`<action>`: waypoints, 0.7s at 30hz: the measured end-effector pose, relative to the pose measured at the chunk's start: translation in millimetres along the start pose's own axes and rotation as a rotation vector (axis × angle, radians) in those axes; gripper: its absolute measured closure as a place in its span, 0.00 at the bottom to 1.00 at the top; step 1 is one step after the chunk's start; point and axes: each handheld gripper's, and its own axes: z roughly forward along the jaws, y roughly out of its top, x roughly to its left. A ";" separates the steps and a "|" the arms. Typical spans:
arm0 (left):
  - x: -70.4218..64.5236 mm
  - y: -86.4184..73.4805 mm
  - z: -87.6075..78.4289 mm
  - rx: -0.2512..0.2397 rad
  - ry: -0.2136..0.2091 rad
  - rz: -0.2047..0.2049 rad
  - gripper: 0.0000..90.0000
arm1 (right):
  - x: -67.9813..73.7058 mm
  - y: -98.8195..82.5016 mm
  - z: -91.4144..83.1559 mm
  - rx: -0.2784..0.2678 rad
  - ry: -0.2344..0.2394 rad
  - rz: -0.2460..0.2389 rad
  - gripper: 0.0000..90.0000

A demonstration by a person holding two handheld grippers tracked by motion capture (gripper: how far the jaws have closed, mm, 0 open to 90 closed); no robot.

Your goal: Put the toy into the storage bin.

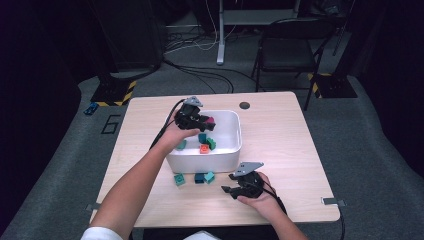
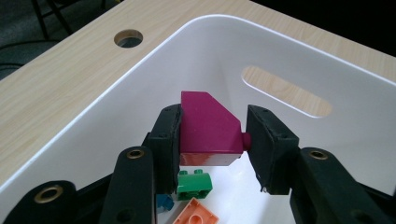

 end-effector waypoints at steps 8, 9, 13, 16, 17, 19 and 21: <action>3.0 -8.3 13.2 0.029 0.004 0.004 0.63 | 0.3 0.1 -0.6 -0.003 0.000 0.003 0.50; 3.3 -8.9 14.2 0.032 0.005 0.005 0.63 | 0.2 0.1 -0.5 -0.003 -0.001 0.003 0.50; 3.6 -10.2 15.6 0.049 0.003 0.005 0.61 | 0.3 0.2 -0.8 -0.003 0.000 0.004 0.50; 2.7 -9.2 12.9 0.055 0.000 -0.023 0.56 | 0.0 0.1 -0.8 -0.004 0.000 0.004 0.50; 2.2 -8.8 11.2 0.050 0.000 -0.031 0.54 | -0.2 0.0 -0.8 -0.003 -0.001 0.005 0.50; 1.0 -7.2 6.1 0.041 0.002 -0.024 0.54 | -0.2 0.0 -0.7 -0.004 -0.002 0.005 0.50; -0.5 -6.2 1.1 0.034 0.006 -0.025 0.53 | 0.2 0.0 -0.9 -0.003 0.002 0.007 0.50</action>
